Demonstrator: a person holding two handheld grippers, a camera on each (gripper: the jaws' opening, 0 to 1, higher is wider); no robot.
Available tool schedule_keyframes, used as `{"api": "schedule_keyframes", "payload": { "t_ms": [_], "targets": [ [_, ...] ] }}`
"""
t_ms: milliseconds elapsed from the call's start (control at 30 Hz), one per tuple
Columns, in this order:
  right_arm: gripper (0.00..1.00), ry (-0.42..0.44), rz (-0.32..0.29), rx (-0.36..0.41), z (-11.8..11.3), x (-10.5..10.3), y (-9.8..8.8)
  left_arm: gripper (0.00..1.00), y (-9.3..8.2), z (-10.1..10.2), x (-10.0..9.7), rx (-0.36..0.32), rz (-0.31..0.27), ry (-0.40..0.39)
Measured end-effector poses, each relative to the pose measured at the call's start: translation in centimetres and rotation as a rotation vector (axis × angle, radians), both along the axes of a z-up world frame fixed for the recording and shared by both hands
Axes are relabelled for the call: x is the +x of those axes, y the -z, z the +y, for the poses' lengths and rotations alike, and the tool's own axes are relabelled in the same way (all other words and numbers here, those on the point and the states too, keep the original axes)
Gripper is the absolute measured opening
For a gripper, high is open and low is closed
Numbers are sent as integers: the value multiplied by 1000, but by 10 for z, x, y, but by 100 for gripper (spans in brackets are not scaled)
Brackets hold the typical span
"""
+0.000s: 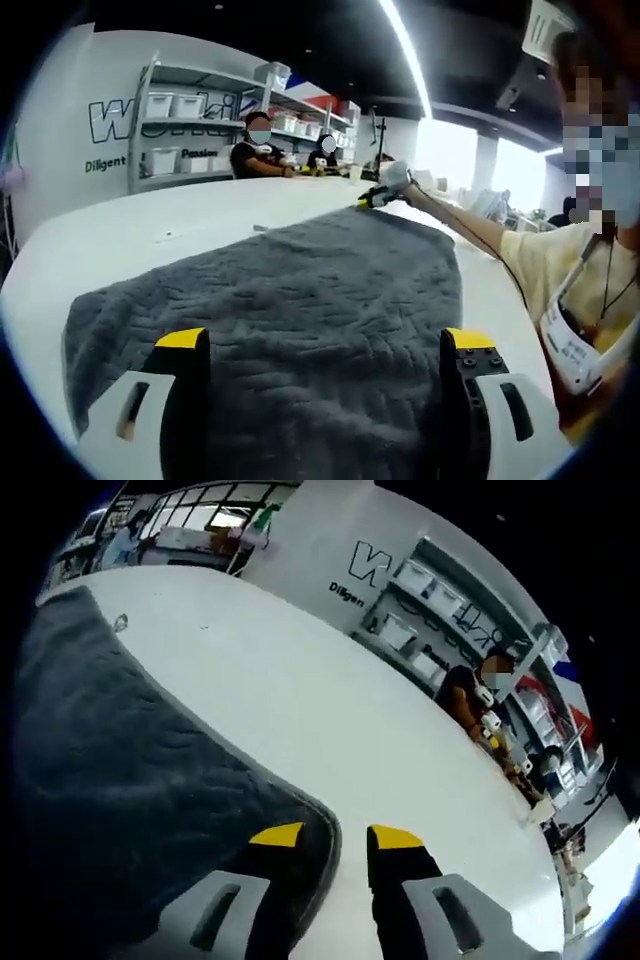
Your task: Fold the towel on the table until its edges align and the towel forms a compact rectangular stack.
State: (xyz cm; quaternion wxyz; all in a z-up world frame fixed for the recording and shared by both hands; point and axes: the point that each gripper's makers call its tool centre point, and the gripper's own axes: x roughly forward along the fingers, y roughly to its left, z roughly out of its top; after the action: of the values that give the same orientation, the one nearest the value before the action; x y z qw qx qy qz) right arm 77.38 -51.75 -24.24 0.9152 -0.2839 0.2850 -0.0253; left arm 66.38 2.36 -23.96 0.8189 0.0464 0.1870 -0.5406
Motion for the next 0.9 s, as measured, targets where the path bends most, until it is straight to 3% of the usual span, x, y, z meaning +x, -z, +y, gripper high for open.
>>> {"api": "schedule_keyframes", "payload": {
  "t_ms": [67, 133, 267, 333, 433, 600, 667, 700, 767, 900],
  "targets": [
    [36, -22, 21, -94, 6, -16, -11, 93, 0, 0, 0, 1, -1, -1],
    [39, -66, 50, -125, 22, -32, -13, 93, 0, 1, 1, 6, -4, -5],
    [51, -161, 47, -73, 62, -57, -15, 93, -1, 3, 3, 11, -14, -19],
    [60, -279, 62, -68, 93, -70, -13, 93, -1, 4, 4, 15, -18, -24],
    [72, -363, 69, -32, 126, -86, -9, 93, -3, 9, 8, 24, -33, -41],
    [88, -475, 10, 85, 173, -100, -17, 93, -4, 12, 11, 12, -30, -60],
    [98, -528, -11, 18, 186, -103, -17, 93, -5, 13, 12, 14, -37, -67],
    [99, -538, -16, -69, 190, -105, -15, 93, -7, 14, 12, 12, -41, -71],
    [98, -558, -7, -119, 200, -109, -11, 94, -10, 17, 15, 11, -47, -82],
    [99, -707, -58, 81, 242, -121, -21, 94, -21, 29, 24, 7, -76, -139]
  ]
}}
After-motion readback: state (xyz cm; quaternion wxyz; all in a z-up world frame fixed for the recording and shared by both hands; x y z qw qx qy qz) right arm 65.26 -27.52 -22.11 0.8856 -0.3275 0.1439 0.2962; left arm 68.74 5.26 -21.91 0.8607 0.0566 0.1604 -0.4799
